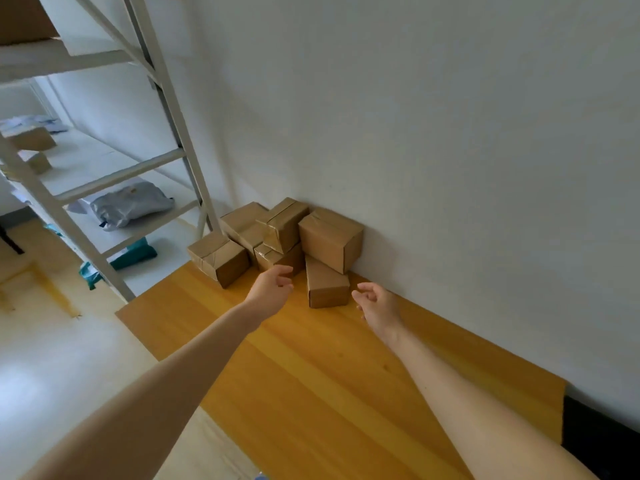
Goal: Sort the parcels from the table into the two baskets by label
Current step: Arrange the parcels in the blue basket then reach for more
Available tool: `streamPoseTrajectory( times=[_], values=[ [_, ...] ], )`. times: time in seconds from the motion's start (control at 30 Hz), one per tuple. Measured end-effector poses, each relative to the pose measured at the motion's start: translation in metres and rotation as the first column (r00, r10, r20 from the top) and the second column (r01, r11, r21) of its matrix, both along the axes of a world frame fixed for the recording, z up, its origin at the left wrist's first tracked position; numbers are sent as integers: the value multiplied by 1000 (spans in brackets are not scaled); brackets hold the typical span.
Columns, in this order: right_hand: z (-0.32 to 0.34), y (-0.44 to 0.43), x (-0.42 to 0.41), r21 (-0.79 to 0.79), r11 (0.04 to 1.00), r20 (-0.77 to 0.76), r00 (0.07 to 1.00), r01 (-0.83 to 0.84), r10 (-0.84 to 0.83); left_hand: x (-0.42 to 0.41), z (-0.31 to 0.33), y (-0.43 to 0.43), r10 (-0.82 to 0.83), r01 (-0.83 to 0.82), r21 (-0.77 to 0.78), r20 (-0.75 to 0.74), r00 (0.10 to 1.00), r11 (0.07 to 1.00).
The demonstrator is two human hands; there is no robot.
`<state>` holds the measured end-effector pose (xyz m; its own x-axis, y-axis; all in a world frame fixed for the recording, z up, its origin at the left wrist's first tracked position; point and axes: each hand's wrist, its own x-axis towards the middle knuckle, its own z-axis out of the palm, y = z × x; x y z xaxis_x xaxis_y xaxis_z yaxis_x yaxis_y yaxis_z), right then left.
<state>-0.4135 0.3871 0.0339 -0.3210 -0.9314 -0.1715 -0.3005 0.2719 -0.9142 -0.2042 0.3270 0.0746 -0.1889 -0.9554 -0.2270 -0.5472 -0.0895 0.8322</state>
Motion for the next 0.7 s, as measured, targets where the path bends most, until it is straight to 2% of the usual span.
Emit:
streamPoseTrajectory(
  times=[0.17,0.4,0.7],
  values=[
    [-9,-44,12,49,994,21,995,100,-101,-6,-15,-74,-63,67,76,-51,997,995],
    [-14,-93,15,132,957,34,964,259,-265,-26,-34,-151,-53,92,239,-165,985,967],
    [-34,-137,17,205,918,-1,938,340,-347,-48,-73,-196,-144,164,324,-84,986,932]
  ],
)
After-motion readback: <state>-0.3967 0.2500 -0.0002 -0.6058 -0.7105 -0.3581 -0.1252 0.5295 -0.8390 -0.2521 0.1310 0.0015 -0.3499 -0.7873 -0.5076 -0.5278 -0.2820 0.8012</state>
